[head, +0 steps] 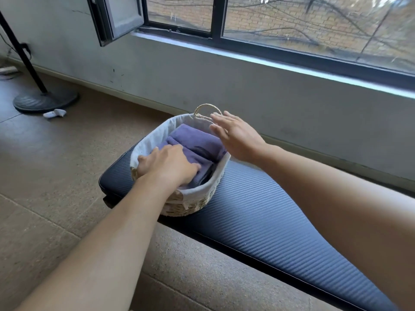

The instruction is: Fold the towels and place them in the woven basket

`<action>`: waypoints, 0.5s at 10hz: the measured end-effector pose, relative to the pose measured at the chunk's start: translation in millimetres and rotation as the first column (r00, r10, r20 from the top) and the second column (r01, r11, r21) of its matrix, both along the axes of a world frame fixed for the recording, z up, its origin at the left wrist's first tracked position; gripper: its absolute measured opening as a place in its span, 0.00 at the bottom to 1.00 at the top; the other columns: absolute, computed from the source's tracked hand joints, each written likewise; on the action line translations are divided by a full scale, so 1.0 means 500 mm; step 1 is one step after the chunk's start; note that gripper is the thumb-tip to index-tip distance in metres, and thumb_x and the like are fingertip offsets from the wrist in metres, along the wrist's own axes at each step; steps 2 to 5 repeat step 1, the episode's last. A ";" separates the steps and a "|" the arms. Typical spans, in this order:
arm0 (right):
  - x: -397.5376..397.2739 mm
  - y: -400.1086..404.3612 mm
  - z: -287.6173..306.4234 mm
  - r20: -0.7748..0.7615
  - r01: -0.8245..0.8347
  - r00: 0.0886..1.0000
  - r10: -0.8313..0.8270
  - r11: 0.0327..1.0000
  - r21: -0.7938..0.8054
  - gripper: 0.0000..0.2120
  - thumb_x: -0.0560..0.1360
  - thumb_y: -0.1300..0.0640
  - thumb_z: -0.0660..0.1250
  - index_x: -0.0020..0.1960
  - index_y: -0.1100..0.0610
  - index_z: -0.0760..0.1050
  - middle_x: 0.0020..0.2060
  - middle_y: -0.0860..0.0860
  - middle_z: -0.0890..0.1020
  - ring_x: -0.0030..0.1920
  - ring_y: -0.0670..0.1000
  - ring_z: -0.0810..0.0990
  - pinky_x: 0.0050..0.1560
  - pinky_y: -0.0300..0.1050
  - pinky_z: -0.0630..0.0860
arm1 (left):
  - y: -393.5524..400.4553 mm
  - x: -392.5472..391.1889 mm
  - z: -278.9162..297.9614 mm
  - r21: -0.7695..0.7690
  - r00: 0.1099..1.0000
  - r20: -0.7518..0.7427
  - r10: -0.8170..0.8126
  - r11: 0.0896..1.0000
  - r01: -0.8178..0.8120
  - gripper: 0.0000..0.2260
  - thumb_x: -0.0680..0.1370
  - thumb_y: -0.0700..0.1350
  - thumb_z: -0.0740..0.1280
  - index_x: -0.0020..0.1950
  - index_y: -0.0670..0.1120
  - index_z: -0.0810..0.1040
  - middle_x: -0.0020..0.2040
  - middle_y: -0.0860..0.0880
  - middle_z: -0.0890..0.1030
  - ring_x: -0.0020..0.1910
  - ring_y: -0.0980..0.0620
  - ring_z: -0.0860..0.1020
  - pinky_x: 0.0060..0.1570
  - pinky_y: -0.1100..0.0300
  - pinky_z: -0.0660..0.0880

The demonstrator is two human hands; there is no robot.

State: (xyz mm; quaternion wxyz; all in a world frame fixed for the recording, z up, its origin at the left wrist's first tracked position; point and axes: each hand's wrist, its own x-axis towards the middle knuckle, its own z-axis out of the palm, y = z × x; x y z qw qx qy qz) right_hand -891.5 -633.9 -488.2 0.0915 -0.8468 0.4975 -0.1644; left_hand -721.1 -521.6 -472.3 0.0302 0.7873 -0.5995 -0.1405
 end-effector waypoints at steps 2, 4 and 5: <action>-0.100 0.062 0.047 0.157 0.081 0.986 -0.060 0.989 -0.126 0.21 0.84 0.47 0.59 0.76 0.51 0.70 0.74 0.47 0.72 0.78 0.48 0.62 0.78 0.45 0.58 | -0.004 0.008 0.005 -0.090 0.985 -0.174 0.020 0.995 -0.036 0.28 0.76 0.63 0.64 0.74 0.55 0.69 0.69 0.50 0.75 0.70 0.45 0.71 0.65 0.48 0.67; -0.100 0.062 0.047 0.157 0.081 0.986 -0.060 0.989 -0.126 0.21 0.84 0.47 0.59 0.76 0.51 0.70 0.74 0.47 0.72 0.78 0.48 0.62 0.78 0.45 0.58 | -0.004 0.008 0.005 -0.090 0.985 -0.174 0.020 0.995 -0.036 0.28 0.76 0.63 0.64 0.74 0.55 0.69 0.69 0.50 0.75 0.70 0.45 0.71 0.65 0.48 0.67; -0.100 0.062 0.047 0.157 0.081 0.986 -0.060 0.989 -0.126 0.21 0.84 0.47 0.59 0.76 0.51 0.70 0.74 0.47 0.72 0.78 0.48 0.62 0.78 0.45 0.58 | -0.004 0.008 0.005 -0.090 0.985 -0.174 0.020 0.995 -0.036 0.28 0.76 0.63 0.64 0.74 0.55 0.69 0.69 0.50 0.75 0.70 0.45 0.71 0.65 0.48 0.67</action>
